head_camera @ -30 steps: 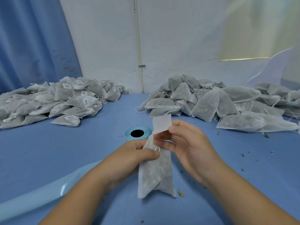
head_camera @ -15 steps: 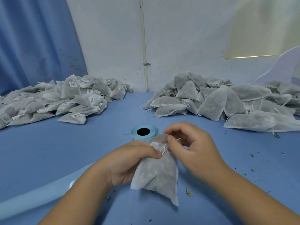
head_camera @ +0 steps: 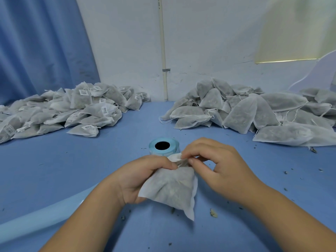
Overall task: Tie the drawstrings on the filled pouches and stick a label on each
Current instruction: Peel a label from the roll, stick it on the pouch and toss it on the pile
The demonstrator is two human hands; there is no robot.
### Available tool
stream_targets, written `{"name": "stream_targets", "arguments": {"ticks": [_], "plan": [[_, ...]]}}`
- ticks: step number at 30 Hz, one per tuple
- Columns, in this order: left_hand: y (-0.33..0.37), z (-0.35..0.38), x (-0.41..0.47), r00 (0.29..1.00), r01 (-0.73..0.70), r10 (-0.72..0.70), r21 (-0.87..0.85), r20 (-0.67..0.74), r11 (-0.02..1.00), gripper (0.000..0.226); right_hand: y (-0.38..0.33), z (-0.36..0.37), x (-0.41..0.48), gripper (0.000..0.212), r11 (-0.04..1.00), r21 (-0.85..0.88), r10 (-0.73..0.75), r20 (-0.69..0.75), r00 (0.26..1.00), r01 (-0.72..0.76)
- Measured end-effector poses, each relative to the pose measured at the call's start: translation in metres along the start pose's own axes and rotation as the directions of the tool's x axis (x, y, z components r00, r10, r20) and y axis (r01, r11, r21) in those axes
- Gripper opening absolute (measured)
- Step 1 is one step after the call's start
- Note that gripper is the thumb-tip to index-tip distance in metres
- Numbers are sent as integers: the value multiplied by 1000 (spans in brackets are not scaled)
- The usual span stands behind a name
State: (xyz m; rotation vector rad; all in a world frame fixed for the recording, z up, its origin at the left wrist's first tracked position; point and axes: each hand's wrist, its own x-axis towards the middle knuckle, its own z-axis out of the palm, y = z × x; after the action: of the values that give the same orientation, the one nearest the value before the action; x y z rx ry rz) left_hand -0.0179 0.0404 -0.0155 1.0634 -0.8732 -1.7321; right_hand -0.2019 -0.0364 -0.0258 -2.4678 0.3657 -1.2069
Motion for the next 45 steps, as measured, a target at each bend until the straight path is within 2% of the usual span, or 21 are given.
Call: {"name": "stream_targets", "arguments": {"ticks": [7, 12, 16, 18, 20, 22, 24, 26, 27, 29, 31, 35, 39, 41, 43, 45], "plan": [[0, -4, 2, 999, -20, 24, -82, 45, 996, 59, 0, -3, 0, 19, 994, -65, -79, 66, 995, 84], [-1, -5, 1, 998, -10, 16, -110, 61, 994, 34, 1, -3, -2, 24, 990, -123, -53, 149, 987, 72], [-4, -1, 3, 995, -80, 84, -79, 49, 994, 20, -2, -6, -1, 30, 989, -133, -30, 212, 977, 59], [-5, -2, 6, 991, -131, 132, -38, 31, 991, 19, -4, -6, -2, 37, 987, -158, 0, 252, 968, 41], [-5, -3, 8, 988, -153, 153, -25, -4, 988, 27, -5, -6, -2, 43, 988, -155, 49, 256, 965, -9], [-6, -5, 10, 980, -195, 195, 11, -41, 981, 28, -6, -5, -2, 39, 989, -39, 150, 197, 969, -145], [-8, -6, 12, 961, -252, 261, 97, -88, 963, 19, -9, -2, 0, 25, 934, 147, 313, 106, 944, -326], [-11, -6, 13, 941, -283, 310, 185, -134, 941, 20, -9, 2, 1, 11, 881, 223, 435, -33, 900, -418], [-12, -4, 14, 934, -291, 326, 215, -149, 932, 24, -8, 4, 2, 17, 857, 227, 486, -65, 871, -462], [-13, 0, 15, 922, -312, 353, 232, -162, 921, 30, -6, 5, 1, 34, 771, 267, 597, 11, 802, -578], [-14, 4, 15, 916, -329, 364, 204, -170, 922, 32, -6, 5, 2, 37, 677, 337, 642, 163, 749, -654], [-18, 9, 17, 900, -343, 376, 173, -221, 923, 40, -4, 6, 2, 42, 525, 472, 671, 282, 686, -708], [-17, 10, 19, 884, -387, 418, 176, -211, 905, 42, -4, 6, 2, 39, 290, 658, 636, 410, 653, -695], [-18, 8, 20, 879, -400, 435, 194, -196, 896, 39, -3, 7, 2, 35, 203, 713, 641, 422, 641, -671], [-19, 8, 21, 873, -394, 445, 248, -200, 885, 39, -5, 8, 2, 30, 189, 731, 672, 391, 629, -656], [-20, 9, 22, 869, -371, 449, 324, -209, 870, 41, -6, 10, 3, 25, 245, 721, 715, 317, 623, -648]]}}
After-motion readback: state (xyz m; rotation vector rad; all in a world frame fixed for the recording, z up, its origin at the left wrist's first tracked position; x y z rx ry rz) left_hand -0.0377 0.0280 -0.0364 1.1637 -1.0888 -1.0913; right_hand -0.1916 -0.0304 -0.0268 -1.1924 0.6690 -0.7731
